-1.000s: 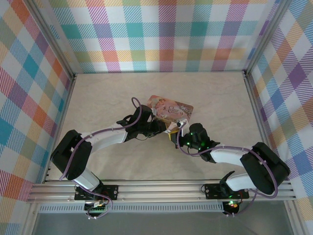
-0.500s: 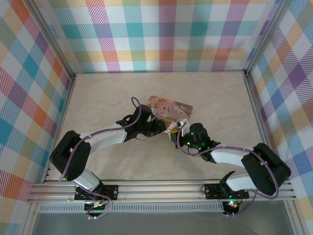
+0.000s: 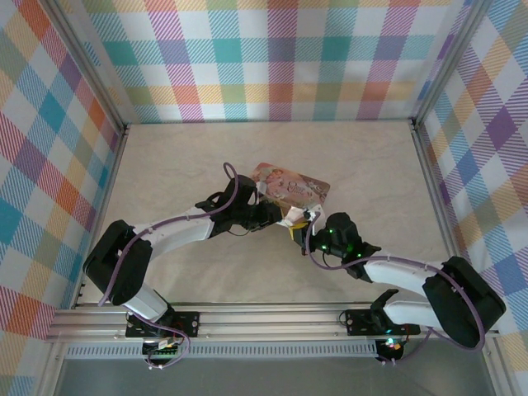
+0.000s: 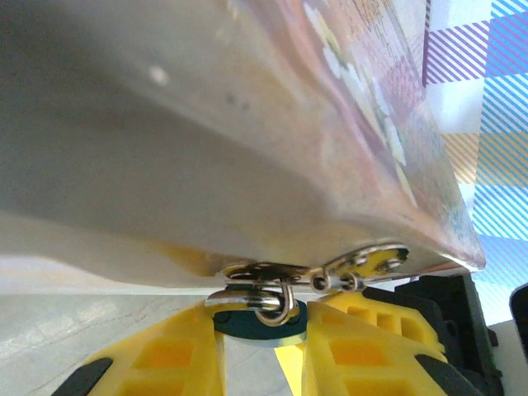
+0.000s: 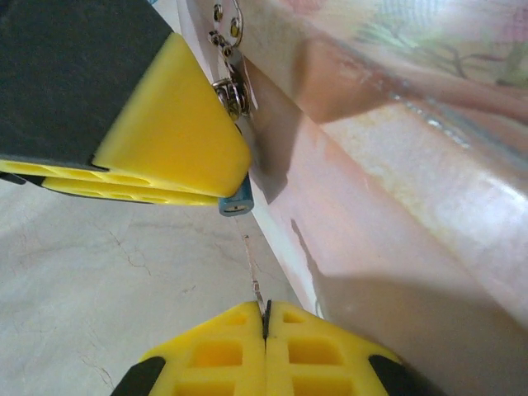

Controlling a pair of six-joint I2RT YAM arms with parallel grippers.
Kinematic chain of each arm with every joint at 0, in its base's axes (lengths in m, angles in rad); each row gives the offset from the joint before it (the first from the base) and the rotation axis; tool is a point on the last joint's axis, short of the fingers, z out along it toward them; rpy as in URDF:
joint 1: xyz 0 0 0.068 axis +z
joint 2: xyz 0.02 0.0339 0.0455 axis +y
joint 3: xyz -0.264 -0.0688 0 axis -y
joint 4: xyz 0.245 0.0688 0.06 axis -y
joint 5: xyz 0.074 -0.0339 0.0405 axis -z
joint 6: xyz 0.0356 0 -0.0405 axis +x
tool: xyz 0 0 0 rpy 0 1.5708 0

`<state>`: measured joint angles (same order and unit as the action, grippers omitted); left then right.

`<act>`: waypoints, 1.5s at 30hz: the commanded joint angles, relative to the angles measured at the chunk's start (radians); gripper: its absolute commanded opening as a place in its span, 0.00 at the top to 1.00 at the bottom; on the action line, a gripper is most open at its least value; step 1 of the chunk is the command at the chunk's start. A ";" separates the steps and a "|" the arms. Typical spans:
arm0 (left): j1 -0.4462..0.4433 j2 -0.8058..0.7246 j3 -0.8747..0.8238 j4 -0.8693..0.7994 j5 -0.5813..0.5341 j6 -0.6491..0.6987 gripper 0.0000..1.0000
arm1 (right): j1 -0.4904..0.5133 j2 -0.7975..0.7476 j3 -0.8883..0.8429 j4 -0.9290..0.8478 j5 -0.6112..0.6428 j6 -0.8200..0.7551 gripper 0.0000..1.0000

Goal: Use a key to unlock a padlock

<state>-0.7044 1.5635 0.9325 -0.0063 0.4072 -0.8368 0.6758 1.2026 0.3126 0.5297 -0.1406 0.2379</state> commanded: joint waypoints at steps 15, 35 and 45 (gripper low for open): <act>0.008 0.028 0.082 -0.016 0.084 0.034 0.77 | -0.001 0.033 0.021 0.070 -0.006 0.005 1.00; 0.009 0.029 0.075 -0.017 0.077 0.033 0.77 | -0.001 0.054 0.036 0.126 0.034 0.018 1.00; 0.008 0.031 0.067 -0.010 0.076 0.030 0.77 | -0.001 0.056 0.034 0.145 0.015 0.022 1.00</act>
<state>-0.6971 1.5959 0.9791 -0.0463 0.4408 -0.8211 0.6758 1.2495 0.3218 0.6098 -0.1253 0.2535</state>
